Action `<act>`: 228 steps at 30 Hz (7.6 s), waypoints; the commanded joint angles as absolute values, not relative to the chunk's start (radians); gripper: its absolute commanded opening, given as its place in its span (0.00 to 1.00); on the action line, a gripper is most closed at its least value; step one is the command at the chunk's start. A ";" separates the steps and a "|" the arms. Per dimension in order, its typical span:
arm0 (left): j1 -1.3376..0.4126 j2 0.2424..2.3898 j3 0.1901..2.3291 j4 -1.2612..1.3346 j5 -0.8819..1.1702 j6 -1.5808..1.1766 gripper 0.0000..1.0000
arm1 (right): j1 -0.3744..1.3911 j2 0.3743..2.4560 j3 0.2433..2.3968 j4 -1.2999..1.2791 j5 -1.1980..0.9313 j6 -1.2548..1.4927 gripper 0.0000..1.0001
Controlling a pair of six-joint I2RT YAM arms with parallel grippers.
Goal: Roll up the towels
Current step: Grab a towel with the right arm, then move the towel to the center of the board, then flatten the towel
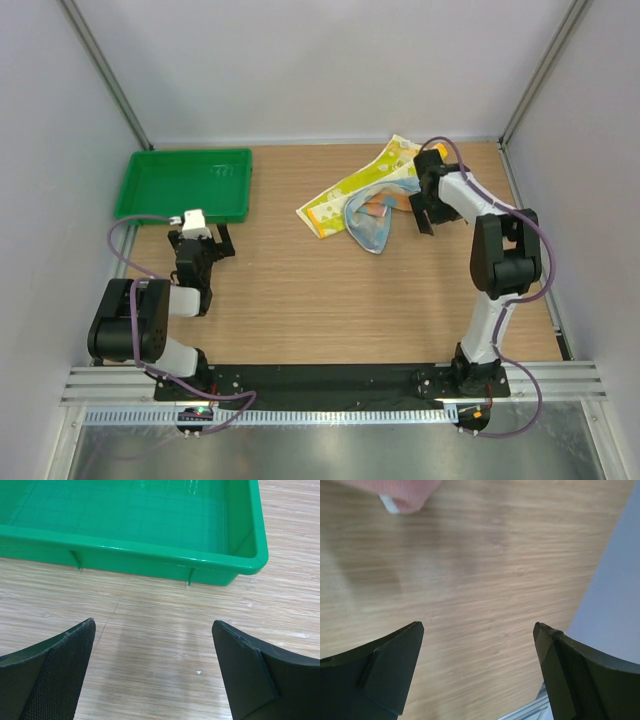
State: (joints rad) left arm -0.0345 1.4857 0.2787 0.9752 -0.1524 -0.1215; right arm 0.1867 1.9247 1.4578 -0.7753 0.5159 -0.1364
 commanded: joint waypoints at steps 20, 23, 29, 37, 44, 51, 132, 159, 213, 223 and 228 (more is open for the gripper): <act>-0.031 1.003 0.580 0.163 -0.068 -0.838 1.00 | 0.171 1.559 1.140 -0.376 -0.214 0.418 1.00; -0.051 0.991 0.684 0.049 -0.031 -0.815 1.00 | 0.225 1.496 1.176 -0.468 -0.046 0.381 1.00; -0.054 0.966 0.932 -0.423 -0.106 -0.737 1.00 | 0.320 1.257 1.037 -0.448 0.123 0.368 1.00; -0.057 0.808 0.951 -0.574 -0.178 -0.502 1.00 | 0.531 1.255 0.965 -0.442 0.201 0.380 1.00; -0.058 0.816 0.940 -0.632 -0.118 -0.473 0.99 | 0.600 1.426 1.017 -0.456 0.210 0.382 0.97; -0.058 0.804 0.937 -0.644 -0.158 -0.453 0.97 | 0.612 1.597 1.081 -0.419 0.247 0.357 0.94; -0.795 2.176 2.035 -0.603 -0.150 -0.560 0.97 | 0.793 0.680 0.900 -1.421 0.155 0.880 0.01; -0.805 2.632 2.332 -0.310 0.146 -0.801 0.48 | 0.793 0.758 0.882 -1.396 0.181 0.870 0.01; -0.772 1.649 1.195 -0.537 -0.365 -0.729 0.79 | 0.793 0.907 0.756 -1.083 0.192 0.801 0.01; -0.807 1.790 1.252 -0.595 -0.385 -0.759 0.74 | 0.793 0.881 0.735 -1.089 0.196 0.805 0.01; -0.834 1.812 1.259 -0.633 -0.423 -0.772 0.60 | 0.792 0.884 0.736 -1.088 0.198 0.801 0.01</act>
State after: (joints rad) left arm -0.8165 1.8008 1.2205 -0.5999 -0.3729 -0.7544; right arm 0.7864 0.8955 0.7364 -1.0920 0.1772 0.8001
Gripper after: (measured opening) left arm 0.620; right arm 0.044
